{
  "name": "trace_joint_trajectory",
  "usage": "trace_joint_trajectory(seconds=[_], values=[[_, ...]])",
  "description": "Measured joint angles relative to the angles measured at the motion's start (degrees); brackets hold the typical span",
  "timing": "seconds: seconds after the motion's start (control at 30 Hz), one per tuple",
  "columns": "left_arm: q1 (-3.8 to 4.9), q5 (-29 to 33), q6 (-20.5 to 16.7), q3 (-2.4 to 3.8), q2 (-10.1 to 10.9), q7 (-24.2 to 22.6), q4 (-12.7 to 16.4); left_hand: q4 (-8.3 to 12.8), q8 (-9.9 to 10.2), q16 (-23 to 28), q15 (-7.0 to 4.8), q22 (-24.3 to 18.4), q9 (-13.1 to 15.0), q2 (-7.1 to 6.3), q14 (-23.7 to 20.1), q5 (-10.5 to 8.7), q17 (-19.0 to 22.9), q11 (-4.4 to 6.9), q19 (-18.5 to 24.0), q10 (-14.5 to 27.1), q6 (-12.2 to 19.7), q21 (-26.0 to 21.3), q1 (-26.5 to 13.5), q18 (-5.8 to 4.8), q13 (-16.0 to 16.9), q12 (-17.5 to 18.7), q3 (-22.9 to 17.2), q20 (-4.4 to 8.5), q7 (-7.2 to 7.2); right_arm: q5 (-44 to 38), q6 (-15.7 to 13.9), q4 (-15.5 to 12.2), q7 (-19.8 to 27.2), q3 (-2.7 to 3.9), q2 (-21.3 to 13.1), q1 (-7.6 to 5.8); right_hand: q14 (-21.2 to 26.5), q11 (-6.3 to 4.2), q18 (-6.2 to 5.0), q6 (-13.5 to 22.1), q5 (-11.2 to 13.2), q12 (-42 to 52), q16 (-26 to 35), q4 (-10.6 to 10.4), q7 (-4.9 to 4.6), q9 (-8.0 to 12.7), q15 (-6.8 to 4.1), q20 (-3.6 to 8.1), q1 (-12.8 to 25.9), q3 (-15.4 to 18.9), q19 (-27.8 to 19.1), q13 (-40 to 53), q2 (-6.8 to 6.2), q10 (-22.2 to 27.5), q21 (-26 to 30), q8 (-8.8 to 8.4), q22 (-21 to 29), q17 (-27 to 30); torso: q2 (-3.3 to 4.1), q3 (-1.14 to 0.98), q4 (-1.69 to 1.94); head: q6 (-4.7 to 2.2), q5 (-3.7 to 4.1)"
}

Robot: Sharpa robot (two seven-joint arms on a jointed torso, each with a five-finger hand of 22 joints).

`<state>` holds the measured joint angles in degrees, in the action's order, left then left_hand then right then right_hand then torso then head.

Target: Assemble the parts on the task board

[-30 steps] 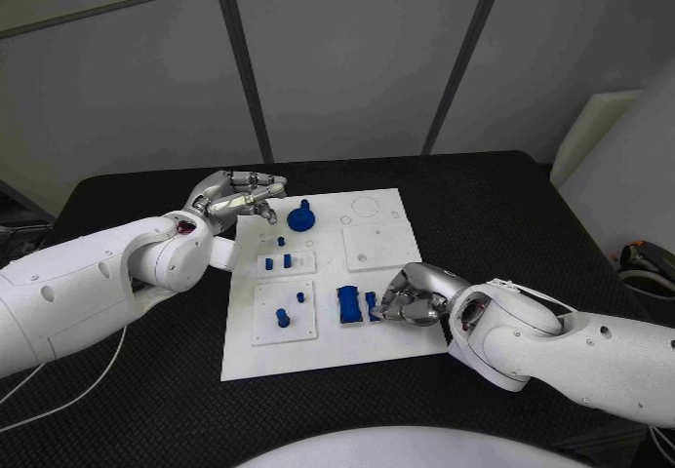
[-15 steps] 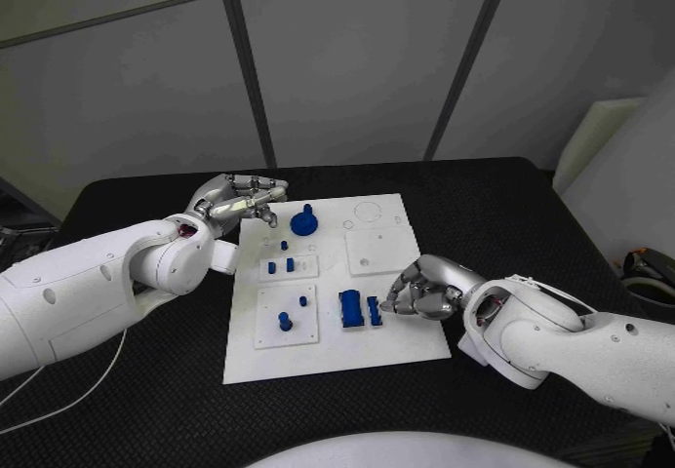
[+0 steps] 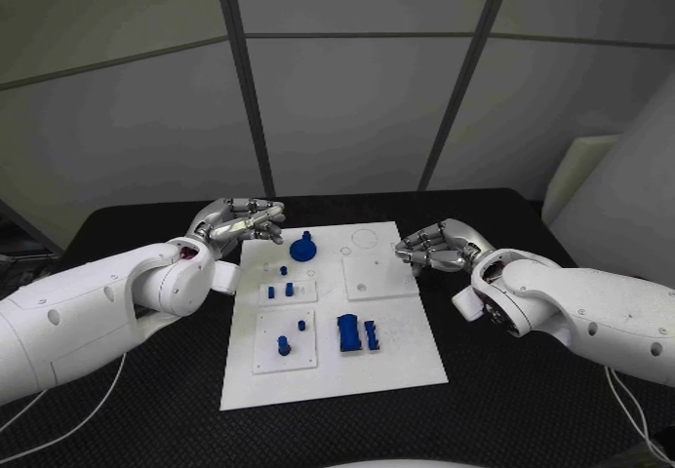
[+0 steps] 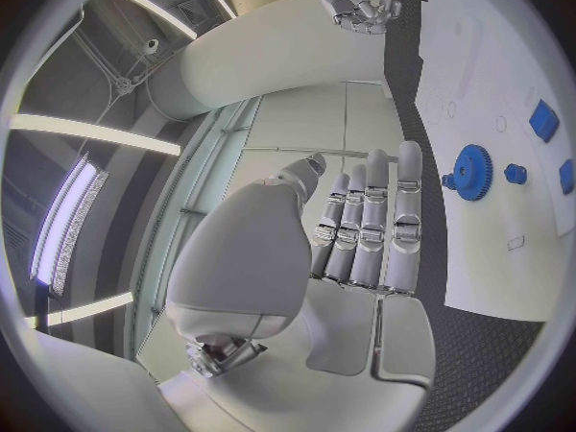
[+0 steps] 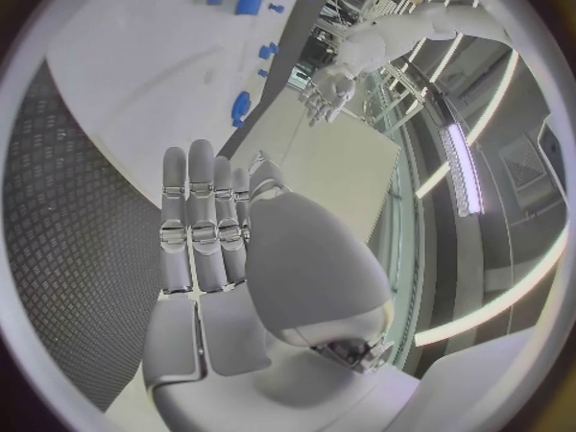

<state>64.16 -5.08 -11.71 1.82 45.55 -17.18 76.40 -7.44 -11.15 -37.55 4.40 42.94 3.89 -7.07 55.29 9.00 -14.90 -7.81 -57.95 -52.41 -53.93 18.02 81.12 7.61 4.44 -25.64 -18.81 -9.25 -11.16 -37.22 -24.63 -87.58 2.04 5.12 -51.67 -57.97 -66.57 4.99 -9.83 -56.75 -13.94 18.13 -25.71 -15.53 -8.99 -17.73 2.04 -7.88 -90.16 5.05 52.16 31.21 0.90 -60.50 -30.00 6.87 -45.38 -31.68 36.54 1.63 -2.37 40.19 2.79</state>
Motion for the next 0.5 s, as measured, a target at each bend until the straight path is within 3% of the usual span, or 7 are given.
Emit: trace_joint_trajectory(seconds=[0.07, 0.1, 0.27, 0.33, 0.43, 0.47, 0.5], values=[[-0.14, 1.1, -0.3, 0.00, -0.5, -0.2, -1.0, -0.4, 0.0, 5.7, 0.83, -2.6, 0.0, 0.00, -0.8, 0.00, 2.3, -0.42, 2.3, -0.5, 0.0, -3.1, 0.0, 0.15, -0.7, 1.5, -0.1, -0.92, 0.00, 4.0, 0.4, 3.2, 2.7, 0.03, 1.8, -0.33, 1.9, 0.80, 0.00, 0.1, 0.6, -2.9, 4.8, -0.1, -0.70, 0.9, 1.46, -1.06, -0.9, -0.2, -1.9, -4.5, -0.14, -0.5, 4.0, -0.97, 2.9, 3.1, -0.36, 0.12, -0.12, -0.92, -0.27], [-0.19, 1.8, -0.5, 0.00, -0.8, -0.4, -1.6, -0.5, 0.0, 9.2, 1.08, -4.5, 0.0, 0.00, -0.8, 0.00, 3.6, -0.43, 3.6, -1.4, 0.0, -5.1, 0.0, 4.05, -0.8, 2.8, -0.1, -1.57, 0.00, 5.7, 0.6, 4.7, 4.0, 0.04, 2.7, -0.46, 3.3, 1.10, 0.00, 0.1, 0.9, -4.7, 8.0, -0.3, -0.84, 1.7, 2.20, -1.85, -1.2, -0.4, -2.8, -7.8, 0.18, -0.7, 6.6, -1.77, 4.9, 5.3, -0.51, 0.16, -0.17, -1.29, -0.45], [-0.85, 5.6, -1.9, 0.02, -2.9, -2.3, -6.1, -1.0, 1.3, 20.3, 2.40, -11.8, -0.1, 0.24, -0.3, 0.00, 7.1, -0.92, 7.9, -3.4, -0.3, -12.2, 0.6, 3.86, -0.9, 8.5, 0.1, -4.01, 0.33, 12.5, 1.9, 14.7, 9.9, 0.11, 8.8, -0.85, 5.3, 2.32, 0.01, 0.7, 1.1, -8.8, 16.0, 0.3, -1.50, 4.6, 4.21, -4.40, -1.4, -1.0, -3.4, -17.1, 0.03, -0.9, 14.2, -3.10, 11.3, 12.1, -1.21, 0.24, -0.53, -3.25, -1.51], [-1.10, 6.8, -2.5, 0.02, -3.7, -3.3, -7.7, -1.4, 2.0, 23.2, 3.05, -14.0, -0.1, 0.14, -1.0, 0.00, 8.1, -1.39, 9.8, -3.9, -0.6, -13.9, 0.6, 3.81, -0.9, 10.3, 0.4, -4.90, 0.63, 14.1, 2.4, 17.8, 11.6, 0.12, 10.7, -0.90, 5.9, 3.05, 0.01, 0.9, 1.1, -10.2, 18.6, 0.4, -1.67, 5.8, 4.81, -5.15, -1.4, -1.2, -3.4, -20.0, 0.03, -0.6, 16.8, -3.10, 13.7, 14.7, -1.40, 0.23, -0.66, -3.72, -1.91], [-1.41, 8.4, -3.5, 0.03, -4.9, -5.0, -9.7, -1.7, 3.6, 27.5, 4.19, -17.8, -0.1, 0.14, -1.5, 0.00, 9.7, -2.12, 12.6, -4.7, -0.1, -14.4, 0.6, 3.77, -0.9, 13.6, 1.4, -6.07, 1.17, 16.0, 3.3, 21.5, 13.8, 0.12, 12.9, -0.93, 6.4, 3.22, 0.01, 1.2, 1.1, -12.2, 21.5, 1.7, -1.99, 7.7, 5.32, -6.01, -1.4, -1.3, -3.1, -23.8, 0.05, -0.6, 20.8, -3.10, 17.7, 18.6, -1.67, 0.17, -0.77, -4.33, -2.48], [-1.48, 8.8, -3.8, 0.05, -5.3, -5.6, -10.2, -1.7, 4.0, 28.3, 4.40, -18.5, -0.1, 0.14, -1.7, 0.00, 10.1, -2.13, 13.2, -4.7, 0.0, -14.4, 0.6, 1.13, -0.9, 14.3, 1.8, -6.31, 1.48, 16.5, 3.6, 22.2, 14.3, 0.12, 13.4, -0.95, 6.4, 3.34, 0.01, 1.3, 1.1, -12.6, 21.8, 2.0, -2.08, 8.1, 5.32, -6.17, -1.2, -1.3, -3.0, -24.4, 0.23, -0.7, 21.4, -3.10, 18.4, 19.3, -1.74, 0.15, -0.80, -4.50, -2.69], [-1.57, 9.2, -4.2, 0.07, -5.7, -6.3, -10.7, -1.6, 4.5, 29.4, 4.66, -19.6, -0.1, 0.14, -2.0, 0.00, 10.5, -2.19, 14.1, -4.6, 0.1, -14.4, 0.6, 0.77, -0.9, 15.2, 2.3, -6.59, 1.81, 16.9, 4.0, 23.0, 15.0, 0.13, 13.8, -0.96, 6.4, 3.42, 0.02, 1.3, 1.1, -13.1, 21.9, 2.3, -2.08, 8.6, 5.32, -6.36, -0.9, -1.3, -2.8, -25.2, 0.53, -0.8, 22.4, -3.10, 19.4, 20.3, -1.75, 0.14, -0.80, -4.63, -2.84]])
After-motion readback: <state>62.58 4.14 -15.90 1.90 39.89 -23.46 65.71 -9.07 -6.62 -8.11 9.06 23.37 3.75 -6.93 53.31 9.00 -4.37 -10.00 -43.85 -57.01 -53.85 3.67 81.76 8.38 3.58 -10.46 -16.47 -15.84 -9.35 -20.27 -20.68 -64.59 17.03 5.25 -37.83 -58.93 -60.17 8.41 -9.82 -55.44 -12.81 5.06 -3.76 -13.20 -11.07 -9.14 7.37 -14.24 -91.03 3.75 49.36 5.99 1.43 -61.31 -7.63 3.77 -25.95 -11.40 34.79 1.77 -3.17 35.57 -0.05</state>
